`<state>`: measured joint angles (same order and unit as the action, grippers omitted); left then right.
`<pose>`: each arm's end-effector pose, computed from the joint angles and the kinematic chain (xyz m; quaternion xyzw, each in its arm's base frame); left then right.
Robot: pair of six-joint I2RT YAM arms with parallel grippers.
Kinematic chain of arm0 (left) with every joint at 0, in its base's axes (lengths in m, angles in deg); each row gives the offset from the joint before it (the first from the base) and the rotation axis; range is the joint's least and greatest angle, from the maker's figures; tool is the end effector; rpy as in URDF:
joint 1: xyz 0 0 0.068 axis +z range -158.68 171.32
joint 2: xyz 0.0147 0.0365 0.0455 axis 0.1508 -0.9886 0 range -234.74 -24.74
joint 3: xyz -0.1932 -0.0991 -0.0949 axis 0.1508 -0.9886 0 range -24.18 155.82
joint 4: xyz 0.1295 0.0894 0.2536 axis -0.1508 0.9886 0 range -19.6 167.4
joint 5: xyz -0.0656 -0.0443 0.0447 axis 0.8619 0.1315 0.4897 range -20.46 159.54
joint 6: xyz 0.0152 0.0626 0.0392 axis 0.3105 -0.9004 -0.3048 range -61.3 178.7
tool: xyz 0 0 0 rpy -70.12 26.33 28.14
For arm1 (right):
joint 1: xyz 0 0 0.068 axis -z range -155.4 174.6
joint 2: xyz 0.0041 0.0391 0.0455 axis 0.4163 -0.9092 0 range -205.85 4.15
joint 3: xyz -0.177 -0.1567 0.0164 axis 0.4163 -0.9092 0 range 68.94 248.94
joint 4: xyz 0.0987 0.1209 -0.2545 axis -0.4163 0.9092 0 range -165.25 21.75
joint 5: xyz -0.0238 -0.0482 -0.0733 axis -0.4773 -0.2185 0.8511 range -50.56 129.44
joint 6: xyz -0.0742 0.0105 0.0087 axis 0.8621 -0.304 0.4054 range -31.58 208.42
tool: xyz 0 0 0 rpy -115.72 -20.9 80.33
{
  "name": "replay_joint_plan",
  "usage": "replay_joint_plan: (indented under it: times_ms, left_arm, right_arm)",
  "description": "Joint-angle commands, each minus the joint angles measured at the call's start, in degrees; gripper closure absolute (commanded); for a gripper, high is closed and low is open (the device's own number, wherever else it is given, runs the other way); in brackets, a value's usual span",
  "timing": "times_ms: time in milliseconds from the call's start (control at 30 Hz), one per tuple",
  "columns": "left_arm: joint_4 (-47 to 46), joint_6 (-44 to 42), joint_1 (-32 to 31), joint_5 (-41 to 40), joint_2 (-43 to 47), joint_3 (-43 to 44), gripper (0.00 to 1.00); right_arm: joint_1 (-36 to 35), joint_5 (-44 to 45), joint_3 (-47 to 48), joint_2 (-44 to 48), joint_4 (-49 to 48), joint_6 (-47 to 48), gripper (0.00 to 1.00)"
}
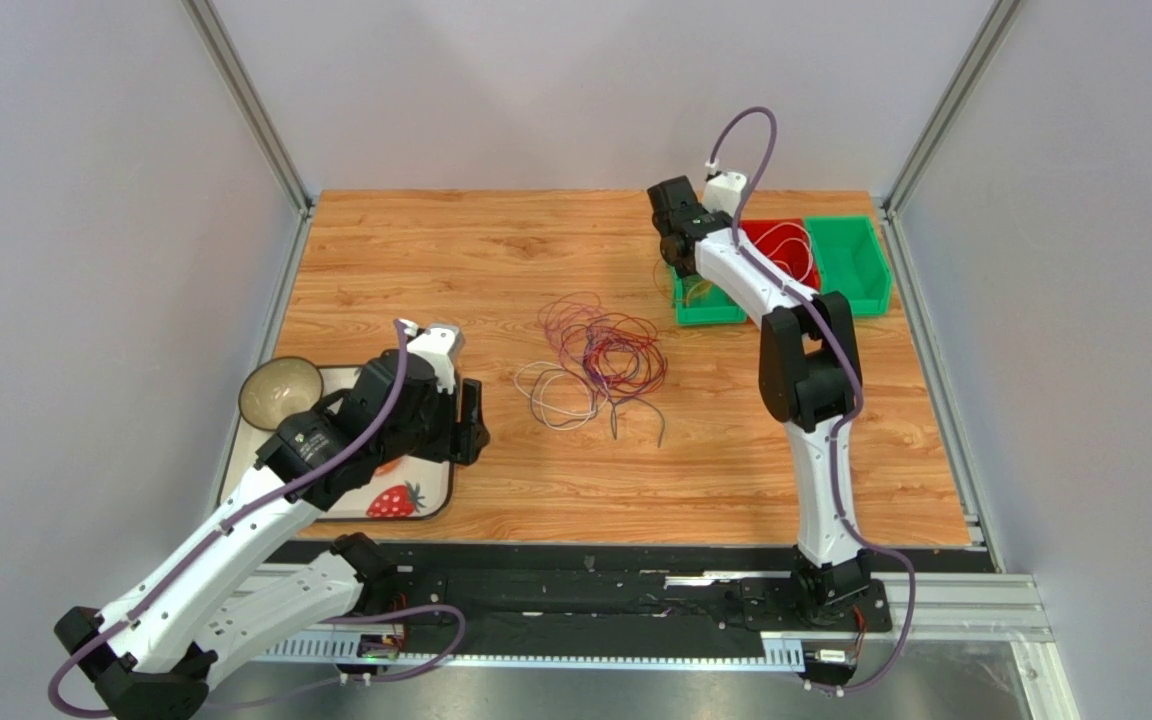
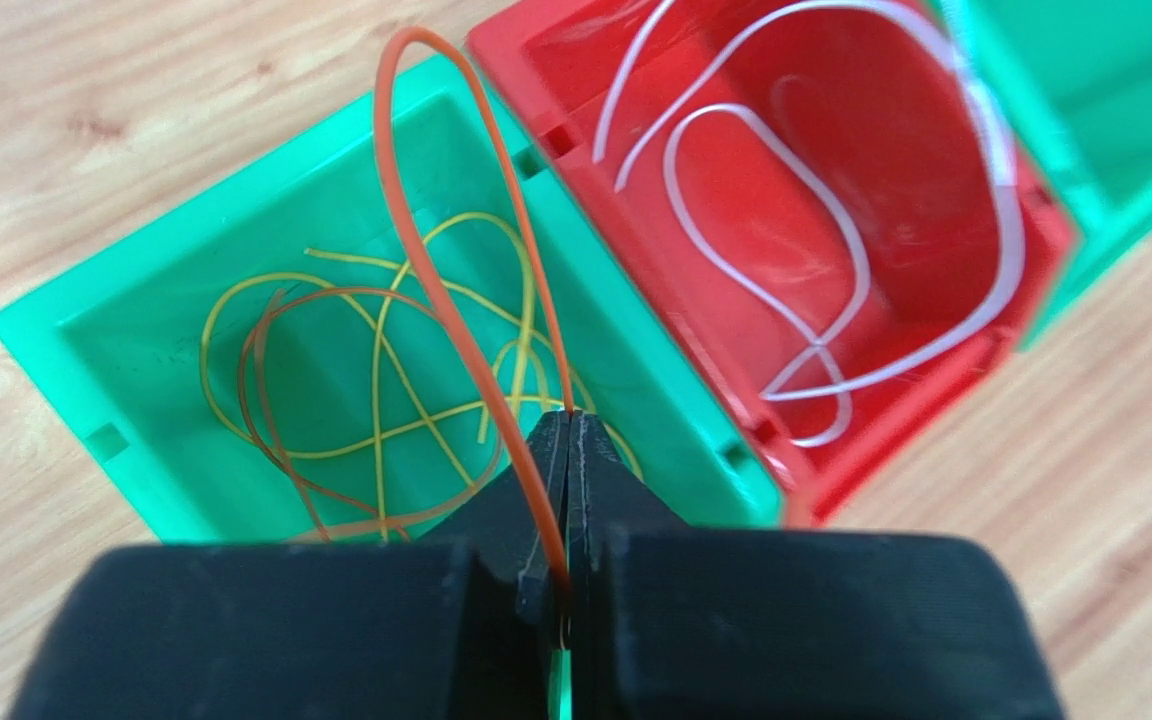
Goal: Untangle the cables
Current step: Place the cable in the bin.
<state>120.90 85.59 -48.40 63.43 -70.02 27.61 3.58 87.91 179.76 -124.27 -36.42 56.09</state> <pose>0.1848 -0.1448 0.2711 0.0820 0.9157 -0.1733 0.3531 0.4971 0.1400 0.1656 0.2040 0.8571 -0.2329 0.4118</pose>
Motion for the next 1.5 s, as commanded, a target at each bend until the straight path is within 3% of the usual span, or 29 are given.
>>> replay_joint_plan:
  times_ms: [0, 167, 433, 733, 800, 933, 1033, 1233, 1467]
  left_arm:
    - [-0.1, 0.5, 0.1, -0.3, 0.3, 0.2, 0.28]
    - [-0.1, 0.5, 0.2, -0.4, 0.1, 0.2, 0.28]
    - [-0.1, 0.5, 0.2, -0.7, -0.6, 0.2, 0.28]
    - [0.1, 0.6, 0.2, -0.7, -0.2, 0.2, 0.28]
    - [0.0, 0.6, 0.2, -0.7, 0.1, 0.2, 0.28]
    - [-0.1, 0.6, 0.2, -0.6, 0.6, 0.2, 0.28]
    - [-0.1, 0.6, 0.2, -0.5, 1.2, 0.2, 0.28]
    - [-0.1, 0.6, 0.2, -0.5, 2.0, 0.2, 0.28]
    - [-0.2, 0.5, 0.2, -0.4, 2.3, 0.1, 0.28]
  right_arm:
    - [1.2, -5.7, 3.8, -4.0, -3.2, 1.4, 1.0]
    - [2.2, -11.5, 5.0, -6.8, -5.8, 3.9, 1.0]
    - [3.5, -14.0, 6.8, -9.5, -7.8, 8.0, 1.0]
    - [3.9, -19.2, 2.3, -2.6, -7.8, 13.8, 0.99]
    - [4.0, -19.2, 1.9, -1.1, -7.4, 14.5, 0.94]
    - [3.9, -17.4, 1.6, 1.7, -6.0, 16.0, 0.71]
    - [3.8, -17.6, 1.7, 3.6, -5.8, 16.9, 0.62]
    - [3.8, -18.0, 3.2, 5.2, -3.9, 17.6, 0.51]
    - [3.9, -19.1, 4.8, 7.6, -2.0, 17.8, 0.48]
